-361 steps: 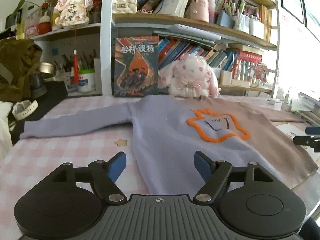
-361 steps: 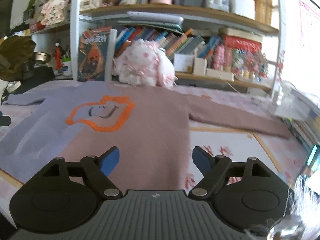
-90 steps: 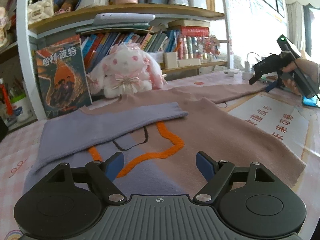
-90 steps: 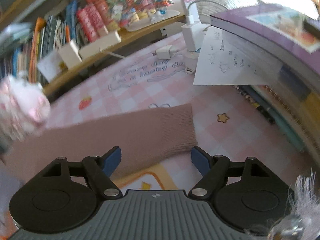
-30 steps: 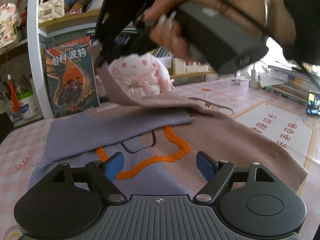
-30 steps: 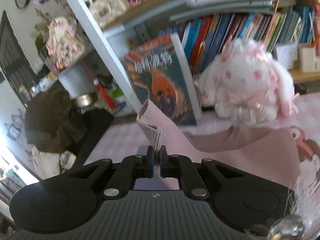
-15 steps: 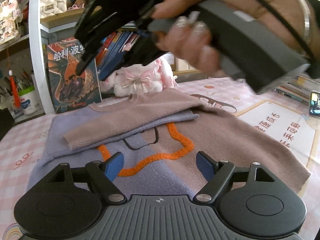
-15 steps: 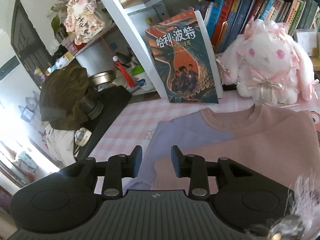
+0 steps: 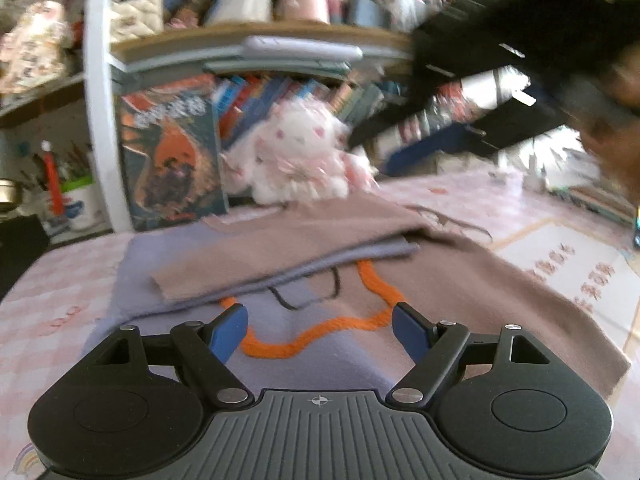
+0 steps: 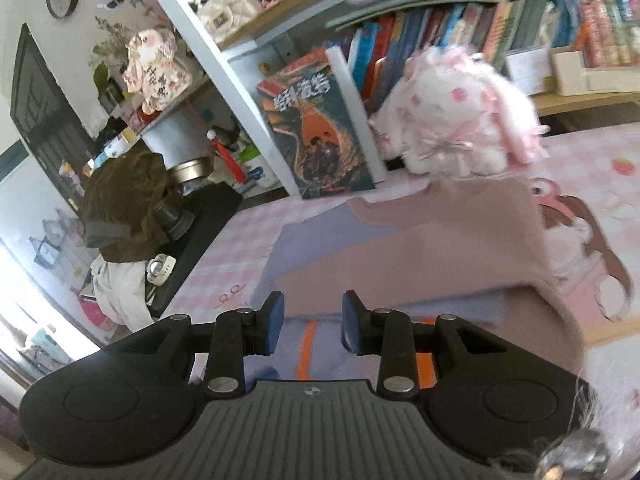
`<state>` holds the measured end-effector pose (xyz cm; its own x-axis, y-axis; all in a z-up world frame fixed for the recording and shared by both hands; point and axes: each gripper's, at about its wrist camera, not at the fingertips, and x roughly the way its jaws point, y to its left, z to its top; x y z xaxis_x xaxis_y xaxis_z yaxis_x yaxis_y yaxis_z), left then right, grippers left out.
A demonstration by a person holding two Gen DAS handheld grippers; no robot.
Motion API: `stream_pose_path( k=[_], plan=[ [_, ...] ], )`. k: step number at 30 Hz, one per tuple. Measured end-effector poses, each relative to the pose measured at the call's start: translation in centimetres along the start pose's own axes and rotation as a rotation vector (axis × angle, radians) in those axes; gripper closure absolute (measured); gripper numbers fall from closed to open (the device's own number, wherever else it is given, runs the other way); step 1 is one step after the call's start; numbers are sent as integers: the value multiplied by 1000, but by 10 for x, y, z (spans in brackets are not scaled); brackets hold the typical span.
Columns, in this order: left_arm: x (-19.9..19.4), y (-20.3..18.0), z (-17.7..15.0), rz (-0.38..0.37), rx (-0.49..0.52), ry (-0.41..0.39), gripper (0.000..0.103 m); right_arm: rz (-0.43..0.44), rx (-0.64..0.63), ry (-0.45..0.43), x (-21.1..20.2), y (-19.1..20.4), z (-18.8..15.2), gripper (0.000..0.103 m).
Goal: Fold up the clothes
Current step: 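Lay the pink sleeve across the folded lavender sleeve and open the right gripper, then grasp the lavender hem edge with the left gripper while the right gripper grasps the pink hem edge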
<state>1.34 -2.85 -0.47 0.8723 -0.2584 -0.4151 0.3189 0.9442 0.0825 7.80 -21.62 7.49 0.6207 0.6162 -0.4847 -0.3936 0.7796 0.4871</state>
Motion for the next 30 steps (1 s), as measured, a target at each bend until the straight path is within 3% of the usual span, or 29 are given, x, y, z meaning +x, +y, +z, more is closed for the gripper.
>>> stream_pose_path(
  k=[8, 17, 19, 23, 30],
  plan=[
    [-75, 17, -8, 63, -48, -30, 21, -164, -115, -72, -72, -19, -68, 67],
    [-131, 48, -33, 134, -202, -8, 23, -246, -73, -70, -117, -47, -145, 67],
    [-138, 54, -39, 141, -239, -8, 25, -243, -42, -70, -122, -52, -154, 67],
    [-139, 66, -53, 131, -333, 30, 40, -224, 37, -74, -129, -64, -163, 67],
    [-128, 76, -65, 139, -403, 91, 45, -227, 68, -78, -126, -71, -165, 67]
  ],
)
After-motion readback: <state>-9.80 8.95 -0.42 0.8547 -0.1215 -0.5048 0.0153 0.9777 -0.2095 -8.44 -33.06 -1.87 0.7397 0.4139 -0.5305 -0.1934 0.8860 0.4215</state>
